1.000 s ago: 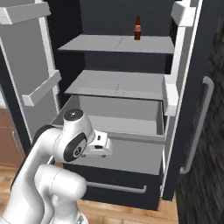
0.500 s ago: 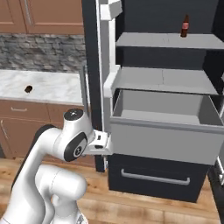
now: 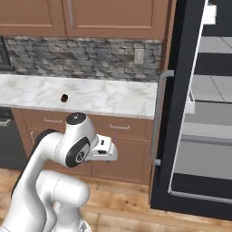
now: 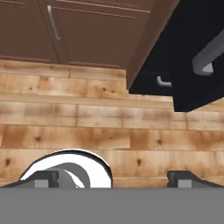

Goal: Place the onion and sweet potato inside the fridge drawer. Close the drawer after placing the vegetables.

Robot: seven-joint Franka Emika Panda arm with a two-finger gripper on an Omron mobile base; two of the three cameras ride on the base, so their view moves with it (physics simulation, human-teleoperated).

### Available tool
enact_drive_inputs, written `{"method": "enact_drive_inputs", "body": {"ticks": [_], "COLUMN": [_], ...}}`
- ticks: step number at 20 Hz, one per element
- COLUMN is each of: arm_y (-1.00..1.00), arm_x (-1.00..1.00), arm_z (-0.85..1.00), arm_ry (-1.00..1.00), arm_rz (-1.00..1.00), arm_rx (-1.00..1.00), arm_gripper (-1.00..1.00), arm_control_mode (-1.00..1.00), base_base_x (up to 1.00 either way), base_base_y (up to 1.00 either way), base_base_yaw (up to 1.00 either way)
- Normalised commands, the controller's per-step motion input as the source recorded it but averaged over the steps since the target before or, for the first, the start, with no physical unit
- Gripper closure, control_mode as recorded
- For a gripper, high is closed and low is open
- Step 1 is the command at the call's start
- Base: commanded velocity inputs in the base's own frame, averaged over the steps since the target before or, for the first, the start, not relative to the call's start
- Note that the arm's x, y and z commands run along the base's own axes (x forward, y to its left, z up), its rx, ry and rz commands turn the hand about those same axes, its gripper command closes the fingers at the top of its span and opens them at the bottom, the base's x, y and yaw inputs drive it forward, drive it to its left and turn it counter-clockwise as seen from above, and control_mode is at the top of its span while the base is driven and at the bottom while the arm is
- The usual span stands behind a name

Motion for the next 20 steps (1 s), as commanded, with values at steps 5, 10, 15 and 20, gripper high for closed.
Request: {"method": "enact_drive_inputs", "body": {"ticks": [5,10,15,20], "arm_y": [0.0,0.0,0.0,0.0], "arm_x": [0.0,0.0,0.0,0.59], "arm_z": [0.0,0.0,0.0,0.0], "arm_ry": [0.0,0.0,0.0,0.03], "arm_rz": [0.0,0.0,0.0,0.06], "arm_rx": [0.0,0.0,0.0,0.01], "arm_gripper": [-1.0,-1.0,-1.0,-1.0], "arm_control_mode": [1.0,1.0,1.0,-1.0], "base_base_x": [0.93,0.98,0.95,0.3], "base_base_y": [0.98,1.0,0.51,0.0], "base_base_yaw": [0.04,0.09,0.14,0.05]}}
